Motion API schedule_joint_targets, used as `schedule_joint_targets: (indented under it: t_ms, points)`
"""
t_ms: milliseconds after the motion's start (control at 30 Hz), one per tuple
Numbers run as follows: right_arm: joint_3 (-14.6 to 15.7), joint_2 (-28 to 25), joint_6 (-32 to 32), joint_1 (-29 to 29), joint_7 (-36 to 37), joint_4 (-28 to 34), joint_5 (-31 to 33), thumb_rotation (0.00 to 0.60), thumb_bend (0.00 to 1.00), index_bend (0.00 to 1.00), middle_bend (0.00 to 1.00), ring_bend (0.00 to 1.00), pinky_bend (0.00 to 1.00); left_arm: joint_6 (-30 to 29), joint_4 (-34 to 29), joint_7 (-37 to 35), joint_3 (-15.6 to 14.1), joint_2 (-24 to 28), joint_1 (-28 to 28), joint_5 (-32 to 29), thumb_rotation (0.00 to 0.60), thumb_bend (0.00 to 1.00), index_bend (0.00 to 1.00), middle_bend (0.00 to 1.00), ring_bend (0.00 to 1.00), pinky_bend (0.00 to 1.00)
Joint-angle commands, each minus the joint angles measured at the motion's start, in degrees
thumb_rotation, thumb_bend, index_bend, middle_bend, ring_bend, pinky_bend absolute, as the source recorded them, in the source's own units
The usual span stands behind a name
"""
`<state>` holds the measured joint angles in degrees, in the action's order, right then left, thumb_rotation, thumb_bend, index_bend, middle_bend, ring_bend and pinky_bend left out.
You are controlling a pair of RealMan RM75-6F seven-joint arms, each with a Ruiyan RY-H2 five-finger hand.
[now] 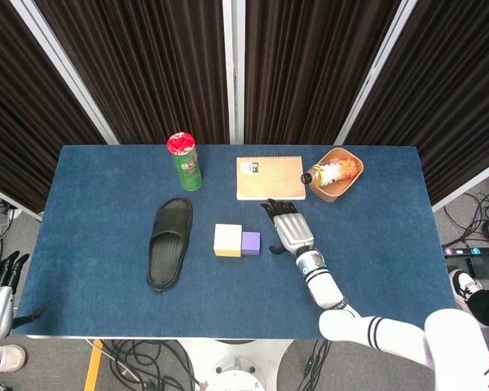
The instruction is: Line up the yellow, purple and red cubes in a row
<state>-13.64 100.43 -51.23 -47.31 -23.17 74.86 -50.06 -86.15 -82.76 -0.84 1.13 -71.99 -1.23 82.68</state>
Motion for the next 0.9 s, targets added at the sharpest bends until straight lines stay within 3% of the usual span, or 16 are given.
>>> schedule_joint_targets:
  t_ms: [33,200,367,600,900]
  points:
    - [4.3,-11.46,-1.52,5.57,5.42,12.02,-7.75,0.6,0.15,0.05,0.0,0.0,0.0,-0.15,-0.09,0.02,0.02,0.01,0.01,0.17,0.6,0.06,0.14,0.16,0.11,0.16]
    - [9.98,-23.38,-0.2,10.34,14.22,19.64,-18.34,0.6,0.16,0.17,0.0,0.0,0.0,-0.68,-0.65,0.45,0.13,0.06,0.11,0.75,0.6,0.06,0.13,0.16,0.11,0.16]
    - [15.99,-28.69,-2.44,14.48,20.19,20.6,-28.4,0.6,0.16,0.26,0.02,0.0,0.0,-1.24,-1.56,0.99,0.27,0.35,0.22,1.28,0.6,0.06,0.13,0.16,0.11,0.16]
    - [21.47,-27.42,-6.97,18.98,24.94,15.52,-37.75,0.6,0.15,0.28,0.04,0.0,0.0,-1.29,-2.49,1.73,0.18,0.68,0.29,1.47,0.6,0.06,0.14,0.16,0.11,0.16]
    - [21.01,-23.52,-7.19,19.89,25.14,10.23,-38.97,0.6,0.15,0.28,0.04,0.0,0.0,-1.6,-2.91,1.86,0.1,0.9,0.01,1.35,0.6,0.06,0.13,0.16,0.11,0.16]
